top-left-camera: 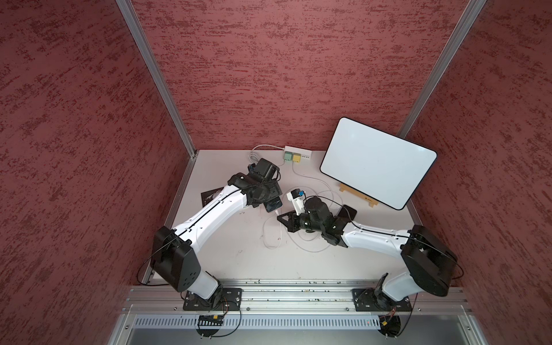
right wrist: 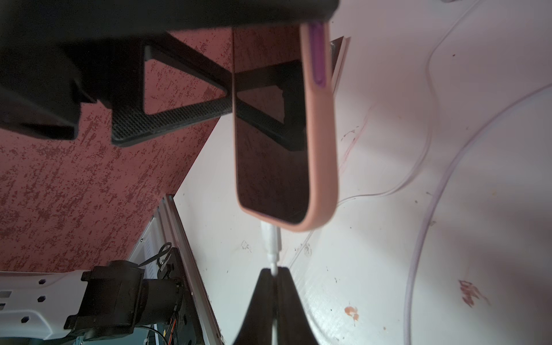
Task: Unplug the charging cable from the phone
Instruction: Remove the charging cable from the phone.
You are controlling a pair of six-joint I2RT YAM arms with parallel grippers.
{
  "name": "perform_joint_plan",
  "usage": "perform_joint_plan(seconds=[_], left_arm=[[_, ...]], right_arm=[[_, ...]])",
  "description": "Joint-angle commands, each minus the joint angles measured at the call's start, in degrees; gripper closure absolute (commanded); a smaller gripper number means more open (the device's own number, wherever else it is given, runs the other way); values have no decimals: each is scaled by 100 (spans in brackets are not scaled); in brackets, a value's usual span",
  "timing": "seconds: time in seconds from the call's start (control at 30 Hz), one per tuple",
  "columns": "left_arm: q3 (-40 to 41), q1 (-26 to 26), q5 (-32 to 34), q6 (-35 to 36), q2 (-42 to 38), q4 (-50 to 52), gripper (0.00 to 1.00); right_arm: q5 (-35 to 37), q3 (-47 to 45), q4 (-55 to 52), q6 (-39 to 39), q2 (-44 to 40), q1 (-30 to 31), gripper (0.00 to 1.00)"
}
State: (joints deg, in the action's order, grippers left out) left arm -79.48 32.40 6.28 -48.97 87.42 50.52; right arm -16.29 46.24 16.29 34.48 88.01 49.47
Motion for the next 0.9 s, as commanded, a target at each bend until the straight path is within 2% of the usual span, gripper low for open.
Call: perform_joint_plan(seconds=[0.0, 0.87], left_arm=[[-15, -68, 31, 54, -227, -205, 47], [-67, -163, -50, -25, -199, -254, 48]], right_arm=[[31, 60, 5, -21, 65, 53, 99], [-22, 51, -67, -126, 41, 49, 99]])
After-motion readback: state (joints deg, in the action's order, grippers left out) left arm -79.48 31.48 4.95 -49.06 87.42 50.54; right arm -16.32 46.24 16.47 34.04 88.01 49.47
